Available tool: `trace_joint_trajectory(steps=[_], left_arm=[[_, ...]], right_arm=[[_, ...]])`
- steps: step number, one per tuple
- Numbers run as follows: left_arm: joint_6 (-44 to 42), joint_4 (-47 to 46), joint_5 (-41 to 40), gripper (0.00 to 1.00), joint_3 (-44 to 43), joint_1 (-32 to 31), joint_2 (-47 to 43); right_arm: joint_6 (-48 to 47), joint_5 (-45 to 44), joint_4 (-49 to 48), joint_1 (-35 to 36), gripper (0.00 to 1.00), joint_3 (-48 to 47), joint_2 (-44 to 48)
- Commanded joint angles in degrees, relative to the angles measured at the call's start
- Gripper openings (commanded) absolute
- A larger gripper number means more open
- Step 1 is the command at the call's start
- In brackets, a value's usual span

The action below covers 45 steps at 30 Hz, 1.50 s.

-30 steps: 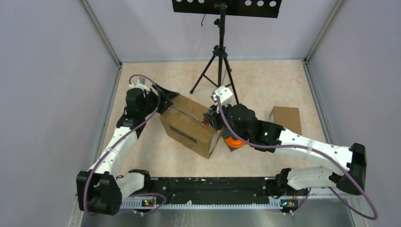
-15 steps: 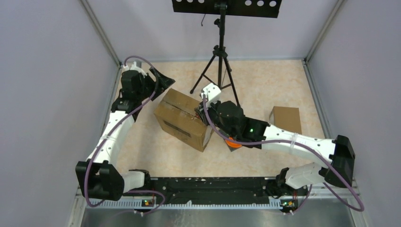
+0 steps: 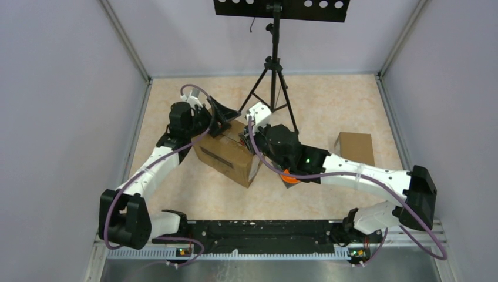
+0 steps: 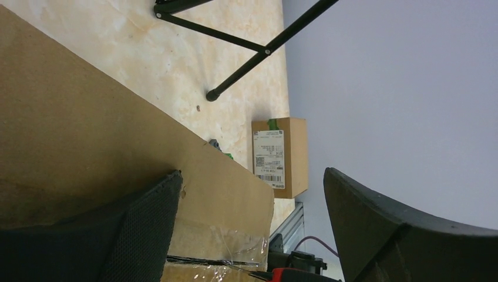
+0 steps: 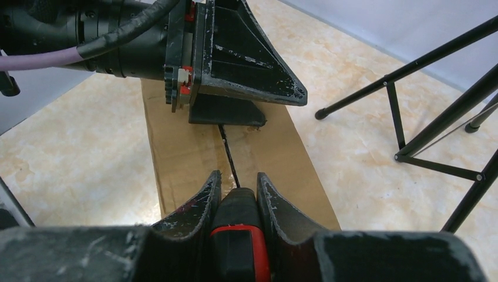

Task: Unpack the express box
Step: Cut the express box at the center of the board.

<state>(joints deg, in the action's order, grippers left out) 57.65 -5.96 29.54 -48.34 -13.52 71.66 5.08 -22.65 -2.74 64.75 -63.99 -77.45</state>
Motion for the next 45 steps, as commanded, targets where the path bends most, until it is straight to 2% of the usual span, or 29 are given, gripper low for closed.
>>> trace_joint_trajectory(steps=[1,14,22,25,33,42,45], left_arm=[[0.1,-2.0,-1.2,0.94,2.8,0.1,-0.6],[-4.5,2.6,-2.1,0.94,4.9,1.8,-2.6],[-7.0,0.1,2.4,0.95,5.1,2.3,-0.3],[-9.1,0.3,5.7,0.95,2.7,3.2,2.3],[-12.5,1.6,13.7,0.96,-3.3,4.0,6.7],[-9.3,0.4,19.8,0.98,-1.6,5.6,3.6],[-11.7,7.6,17.8,0.98,-5.2,6.9,1.4]], right_arm=[[-1.5,0.5,1.8,0.6,0.0,-3.0,1.3],[-4.8,1.4,13.1,0.6,0.0,-2.8,4.6],[-6.1,4.2,10.6,0.5,0.0,-2.6,4.2],[-3.2,6.2,8.9,0.9,0.0,-5.3,1.8],[-1.5,3.8,7.2,2.7,0.0,-10.2,-3.8],[-4.3,-2.7,8.7,2.7,0.0,-10.3,-2.6],[-4.4,-2.8,9.2,2.7,0.0,-10.9,-2.7]])
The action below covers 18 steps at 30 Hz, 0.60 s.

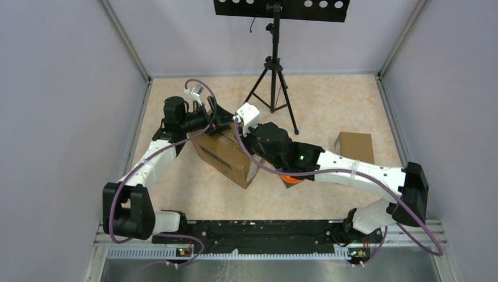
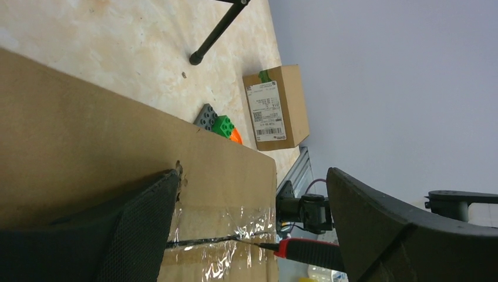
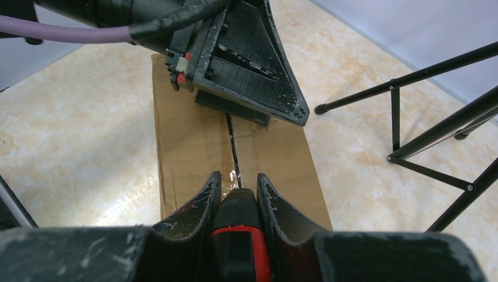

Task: Unpack the express box
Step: Cut the express box at the center of the board.

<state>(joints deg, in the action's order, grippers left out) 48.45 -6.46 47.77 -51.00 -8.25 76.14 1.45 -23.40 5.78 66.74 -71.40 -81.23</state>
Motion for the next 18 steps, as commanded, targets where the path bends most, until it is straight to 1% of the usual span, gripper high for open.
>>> trace_joint_trajectory(steps=[1,3,5,8,10,13,18], left_arm=[[-3.6,11.0,-1.7,0.98,-4.0,2.3,-3.8],[-6.1,16.0,-5.8,0.98,-6.5,3.2,-5.5],[-8.8,21.2,-12.0,0.98,-9.1,3.3,-7.3],[-9.8,21.9,-16.0,0.98,-8.7,3.5,-9.2],[-10.0,20.9,-15.7,0.98,-8.0,3.6,-8.2],[-9.8,15.3,-14.0,0.98,-5.3,3.7,-5.9],[-11.2,13.4,-13.4,0.98,-3.4,4.8,-3.1]], right_arm=[[-0.4,-2.2,0.7,0.7,0.0,-3.5,0.9],[0.6,-2.8,0.9,0.7,0.0,-3.8,0.6],[1.8,-3.5,1.4,0.7,0.0,-4.2,0.1],[3.1,-3.5,1.2,0.7,0.0,-4.3,-0.3],[3.7,-3.1,1.2,0.7,0.0,-4.6,-0.6],[3.6,-2.6,1.2,0.7,0.0,-4.8,-0.8],[0.7,-1.5,1.2,0.7,0.0,-3.8,0.2]])
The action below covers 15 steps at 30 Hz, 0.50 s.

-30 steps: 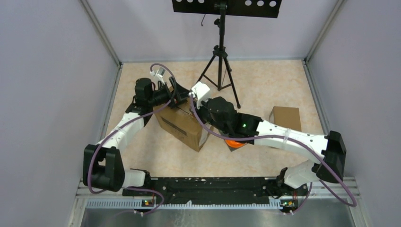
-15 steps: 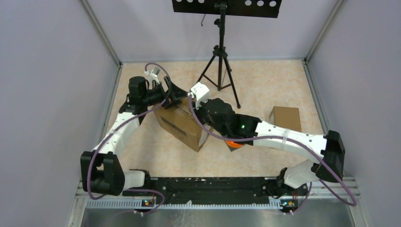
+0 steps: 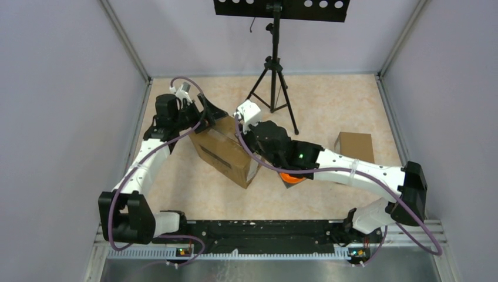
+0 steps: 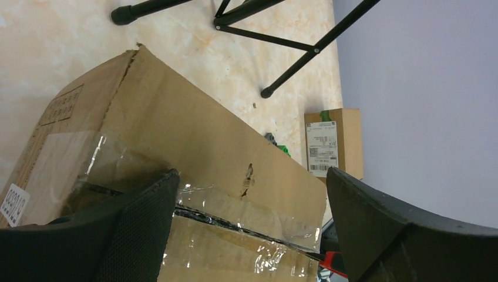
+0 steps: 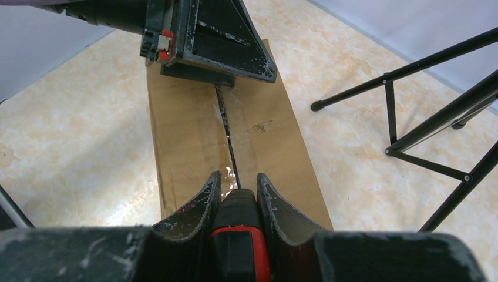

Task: Unpack the express box
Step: Cut the express box at the center of the board.

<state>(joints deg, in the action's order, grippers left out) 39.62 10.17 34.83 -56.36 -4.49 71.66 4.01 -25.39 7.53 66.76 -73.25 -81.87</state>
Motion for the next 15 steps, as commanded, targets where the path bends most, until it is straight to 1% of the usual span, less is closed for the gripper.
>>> trace_joint_trajectory(steps=[1,5,9,15], left_arm=[[-2.6,-3.5,-0.5,0.98,2.4,1.4,1.4],[-4.1,-3.6,0.2,0.98,3.6,2.9,1.3],[-5.5,-2.6,1.3,0.98,3.8,4.0,2.0],[-6.8,-0.8,0.0,0.98,4.5,4.1,3.2]], right_arm=[[-2.5,1.1,-0.5,0.7,0.0,-1.6,1.2],[-6.1,4.1,-1.8,0.4,0.0,0.5,3.2],[-7.3,10.2,-2.3,-1.5,0.0,2.1,4.2],[-7.0,11.9,0.0,-3.1,0.0,2.2,5.1]])
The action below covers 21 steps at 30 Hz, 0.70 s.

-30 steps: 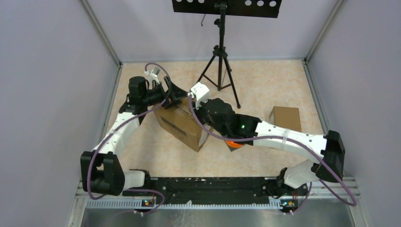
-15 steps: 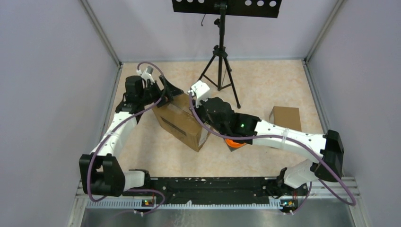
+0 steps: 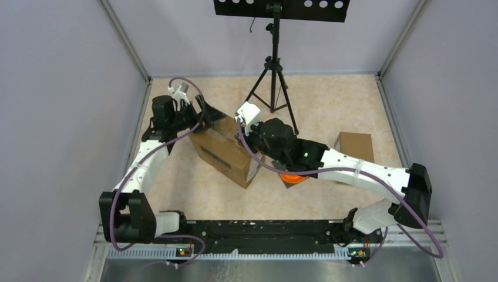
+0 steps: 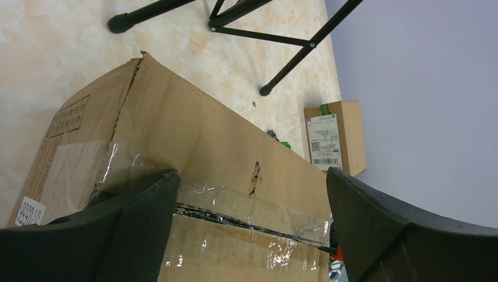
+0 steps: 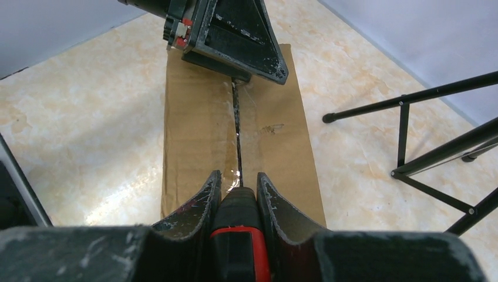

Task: Unpack the express box
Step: Cut the express box at the center of the board.

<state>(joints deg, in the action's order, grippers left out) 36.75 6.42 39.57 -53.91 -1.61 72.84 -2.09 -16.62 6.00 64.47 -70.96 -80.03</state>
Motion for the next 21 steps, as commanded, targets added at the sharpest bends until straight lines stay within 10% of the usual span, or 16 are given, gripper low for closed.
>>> trace_joint_trajectory(steps=[1,21], left_arm=[[-3.9,3.5,-5.5,0.98,2.1,1.2,2.3],[-3.5,6.7,-9.9,0.98,3.4,3.7,4.0]], right_arm=[[-0.7,3.1,2.1,-0.8,0.0,-0.2,3.5],[1.6,3.3,6.9,-2.6,0.0,4.6,9.5]])
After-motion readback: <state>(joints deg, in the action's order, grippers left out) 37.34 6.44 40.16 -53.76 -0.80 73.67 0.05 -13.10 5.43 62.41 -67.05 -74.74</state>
